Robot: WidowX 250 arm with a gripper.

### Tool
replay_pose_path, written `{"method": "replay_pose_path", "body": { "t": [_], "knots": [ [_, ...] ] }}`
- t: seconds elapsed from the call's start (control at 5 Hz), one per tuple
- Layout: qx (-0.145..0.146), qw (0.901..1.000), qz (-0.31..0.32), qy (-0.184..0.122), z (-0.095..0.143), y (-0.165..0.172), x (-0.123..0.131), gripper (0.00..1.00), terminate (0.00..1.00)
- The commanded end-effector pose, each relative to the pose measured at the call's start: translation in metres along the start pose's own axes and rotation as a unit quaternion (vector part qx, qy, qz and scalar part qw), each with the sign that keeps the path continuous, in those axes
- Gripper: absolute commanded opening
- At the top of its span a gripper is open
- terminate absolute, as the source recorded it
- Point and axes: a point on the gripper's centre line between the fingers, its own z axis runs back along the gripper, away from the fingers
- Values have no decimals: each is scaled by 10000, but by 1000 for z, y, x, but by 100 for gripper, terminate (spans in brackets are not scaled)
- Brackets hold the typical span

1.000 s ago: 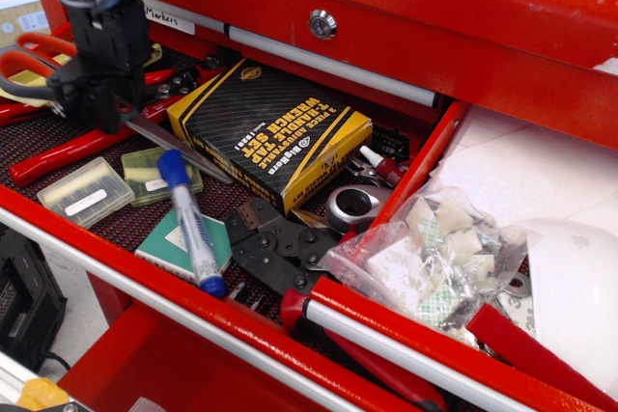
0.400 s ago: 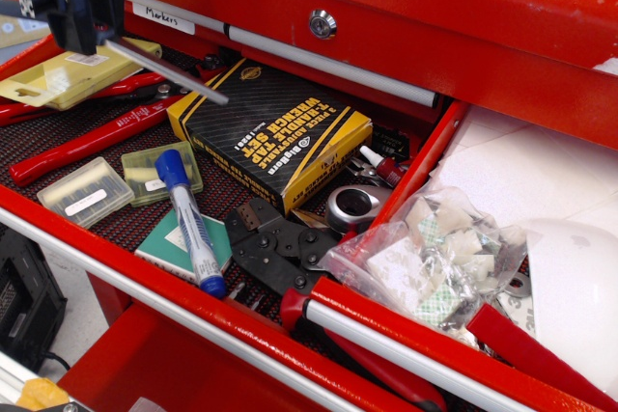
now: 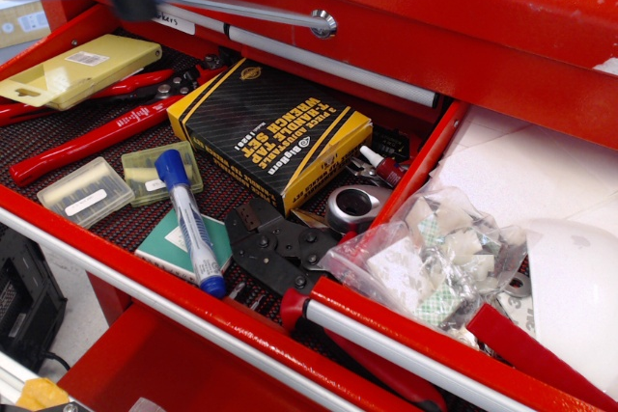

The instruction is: Pick up scissors and put into drawer

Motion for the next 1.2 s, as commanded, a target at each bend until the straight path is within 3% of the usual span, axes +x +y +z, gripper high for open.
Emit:
{"method": "replay_pose_path", "body": {
  "t": [0.0,0.2,0.4,0.6,0.8,1.0],
  "knots": [
    [885,9748,2049,-27,6,-19,88,0,0],
    [688,9613,2662,-164,-7,-39,128,0,0],
    [730,9512,2997,-118,-15,-57,173,0,0],
    [817,9404,3285,-332,-32,-75,176,0,0],
    [888,9420,3193,-529,-40,-81,184,0,0],
    [888,9420,3193,-529,-40,-81,184,100,100]
  ]
}}
